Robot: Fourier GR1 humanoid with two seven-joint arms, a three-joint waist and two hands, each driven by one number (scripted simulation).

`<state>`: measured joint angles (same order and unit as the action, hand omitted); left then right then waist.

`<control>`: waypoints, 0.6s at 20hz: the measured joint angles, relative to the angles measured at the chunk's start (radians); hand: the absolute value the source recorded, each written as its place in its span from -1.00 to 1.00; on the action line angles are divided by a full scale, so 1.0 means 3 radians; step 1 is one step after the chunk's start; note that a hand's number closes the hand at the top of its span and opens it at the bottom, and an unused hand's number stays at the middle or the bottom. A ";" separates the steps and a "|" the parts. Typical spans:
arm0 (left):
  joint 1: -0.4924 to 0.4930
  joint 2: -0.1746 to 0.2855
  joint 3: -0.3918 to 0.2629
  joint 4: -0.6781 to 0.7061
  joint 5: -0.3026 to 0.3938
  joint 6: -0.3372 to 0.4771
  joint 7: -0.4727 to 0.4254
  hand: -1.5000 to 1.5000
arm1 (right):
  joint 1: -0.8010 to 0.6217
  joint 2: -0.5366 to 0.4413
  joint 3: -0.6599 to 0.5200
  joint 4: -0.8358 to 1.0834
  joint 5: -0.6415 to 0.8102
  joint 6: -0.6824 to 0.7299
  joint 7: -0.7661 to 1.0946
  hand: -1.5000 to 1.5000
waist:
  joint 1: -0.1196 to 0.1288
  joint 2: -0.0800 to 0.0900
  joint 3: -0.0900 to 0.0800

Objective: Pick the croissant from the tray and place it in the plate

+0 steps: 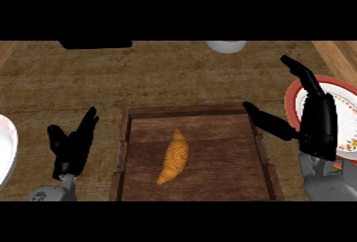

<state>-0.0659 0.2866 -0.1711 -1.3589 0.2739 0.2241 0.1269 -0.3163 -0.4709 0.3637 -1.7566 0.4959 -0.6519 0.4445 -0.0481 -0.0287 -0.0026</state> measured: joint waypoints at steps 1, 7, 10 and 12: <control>0.0020 0.0007 -0.0002 -0.0021 0.0009 -0.0020 0.0011 0.00 | 0.0011 -0.0001 0.0062 -0.0119 0.0158 0.0038 0.0185 -1.00 | 0.0002 0.0000 0.0001; 0.0049 -0.0023 -0.0027 -0.0092 0.0016 -0.0036 0.0068 0.00 | 0.0026 -0.0070 0.0469 -0.0589 0.0698 0.0820 0.1227 -1.00 | 0.0026 0.0006 0.0000; 0.0057 -0.0046 -0.0064 -0.0112 -0.0005 -0.0055 0.0057 0.00 | -0.0074 -0.0078 0.0657 -0.0712 0.0736 0.1351 0.1684 -1.00 | 0.0069 0.0021 0.0001; 0.0067 -0.0053 -0.0089 -0.0151 -0.0015 -0.0071 0.0064 0.00 | -0.0193 0.0000 0.0780 -0.0760 0.0757 0.1660 0.1961 -1.00 | 0.0111 0.0028 0.0003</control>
<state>-0.0458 0.2708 -0.1979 -1.4041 0.2694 0.2027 0.1463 -0.3742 -0.4708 0.5976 -1.9847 0.7230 -0.1540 1.0327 -0.0148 -0.0204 -0.0017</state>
